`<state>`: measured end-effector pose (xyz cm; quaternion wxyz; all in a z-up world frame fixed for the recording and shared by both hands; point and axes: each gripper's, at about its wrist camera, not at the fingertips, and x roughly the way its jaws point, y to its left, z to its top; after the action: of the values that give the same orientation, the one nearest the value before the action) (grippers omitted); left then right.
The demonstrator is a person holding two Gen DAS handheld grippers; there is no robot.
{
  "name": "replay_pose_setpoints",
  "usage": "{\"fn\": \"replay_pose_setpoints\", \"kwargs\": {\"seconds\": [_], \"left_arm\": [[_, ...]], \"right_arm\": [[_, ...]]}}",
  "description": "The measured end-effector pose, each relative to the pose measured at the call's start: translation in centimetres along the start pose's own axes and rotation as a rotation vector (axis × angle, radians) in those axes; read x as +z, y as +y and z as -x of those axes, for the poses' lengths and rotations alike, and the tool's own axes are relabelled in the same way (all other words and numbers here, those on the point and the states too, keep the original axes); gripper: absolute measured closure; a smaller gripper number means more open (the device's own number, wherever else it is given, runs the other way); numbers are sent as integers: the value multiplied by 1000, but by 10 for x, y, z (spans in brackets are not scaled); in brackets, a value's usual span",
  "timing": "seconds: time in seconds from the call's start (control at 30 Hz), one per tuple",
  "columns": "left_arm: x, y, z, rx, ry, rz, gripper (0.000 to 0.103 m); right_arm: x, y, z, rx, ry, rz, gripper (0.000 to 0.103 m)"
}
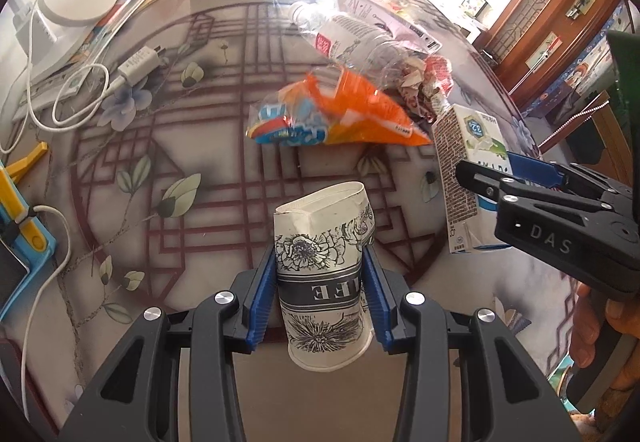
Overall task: Collect trash
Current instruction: 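Grasp the white milk carton with the right tool while the left tool holds the cup, then carry the paper cup and milk carton in both tools over the red bin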
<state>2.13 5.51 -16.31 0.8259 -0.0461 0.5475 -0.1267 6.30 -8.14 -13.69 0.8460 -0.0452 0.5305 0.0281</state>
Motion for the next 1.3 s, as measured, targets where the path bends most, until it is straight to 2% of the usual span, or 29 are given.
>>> {"fn": "replay_pose_setpoints", "kwargs": {"seconds": [0.37,0.7,0.87,1.3], "left_arm": [[6,-29,24,-2,-66,-50,64],[20,-79,27,-47,-100,-113,64],[23,-111,23,-68,-99,-141,64],[26,-181,6,-75,-77,-189,64]], "right_arm": [[-14,-41,55,-22,-141,-78,47],[-30,-78,93,-69,-230,-132,47],[-40,-104,103,-104,-243,-150,47],[-58,-173,107,-117,-239,-212,47]]}}
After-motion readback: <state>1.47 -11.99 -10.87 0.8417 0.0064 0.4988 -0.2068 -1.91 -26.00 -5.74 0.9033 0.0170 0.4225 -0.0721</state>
